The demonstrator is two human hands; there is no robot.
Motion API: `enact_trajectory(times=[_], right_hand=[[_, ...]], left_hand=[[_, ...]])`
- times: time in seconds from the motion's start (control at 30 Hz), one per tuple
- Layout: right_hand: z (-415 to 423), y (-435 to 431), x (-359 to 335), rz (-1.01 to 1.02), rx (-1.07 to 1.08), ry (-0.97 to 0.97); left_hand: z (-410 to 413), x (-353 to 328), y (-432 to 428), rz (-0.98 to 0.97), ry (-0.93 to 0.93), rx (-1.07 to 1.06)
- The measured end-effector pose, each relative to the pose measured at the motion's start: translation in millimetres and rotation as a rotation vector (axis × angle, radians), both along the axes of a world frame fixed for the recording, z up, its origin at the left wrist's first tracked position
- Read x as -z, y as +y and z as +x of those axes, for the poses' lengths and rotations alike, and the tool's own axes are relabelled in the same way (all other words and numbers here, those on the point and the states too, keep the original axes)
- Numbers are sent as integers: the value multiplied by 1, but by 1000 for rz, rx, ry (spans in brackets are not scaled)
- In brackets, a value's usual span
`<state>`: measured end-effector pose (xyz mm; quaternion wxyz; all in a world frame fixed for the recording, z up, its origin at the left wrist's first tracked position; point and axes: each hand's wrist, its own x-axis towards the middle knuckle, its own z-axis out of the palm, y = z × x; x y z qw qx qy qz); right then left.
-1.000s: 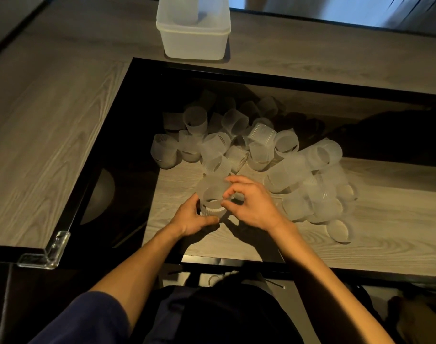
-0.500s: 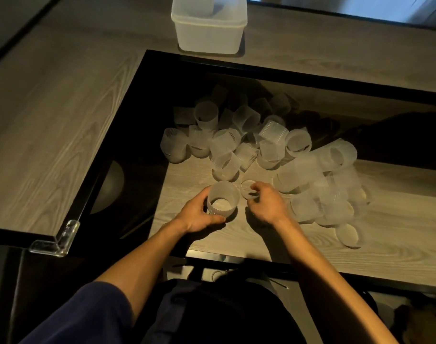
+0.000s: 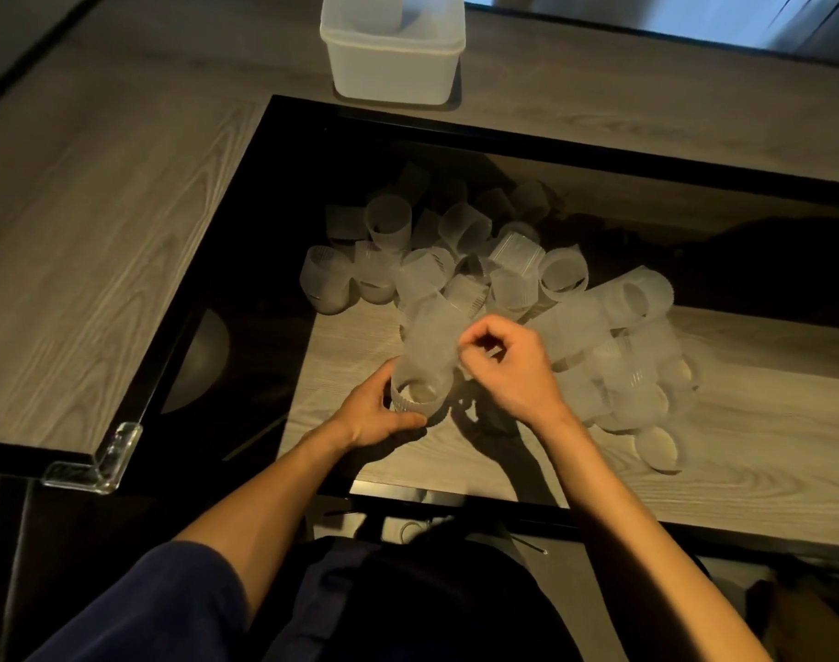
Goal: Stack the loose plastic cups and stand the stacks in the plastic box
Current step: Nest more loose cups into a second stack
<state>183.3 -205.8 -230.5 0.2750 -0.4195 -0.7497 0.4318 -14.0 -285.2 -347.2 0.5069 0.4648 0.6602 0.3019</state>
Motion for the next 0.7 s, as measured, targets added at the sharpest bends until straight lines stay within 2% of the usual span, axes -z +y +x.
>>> enact_trajectory(times=[0.1,0.3,0.37,0.43,0.47,0.53,0.6,0.7], right_hand=[[-4,-7,5,62,-169,-133],[-17,-8,16,370,-262,-232],[-16,-5,21,332,-353,-367],[-14,-4,26,193,-432,-471],[-13,-3,25,80,-413,-432],[-14,0,17,-115,-250,-234],[-19,11,11,-115,-35,-114],[-31,34,12,-33,154,-210]], left_hand=[[-1,0,2,5,-5,26],[1,0,1,3,1,9],[1,-2,0,7,-13,-7],[0,-4,-1,28,-5,-22],[-1,-4,-2,37,7,-35],[-3,-7,-4,49,30,-105],[-7,-10,-5,48,73,-179],[-14,-16,-3,24,116,-241]])
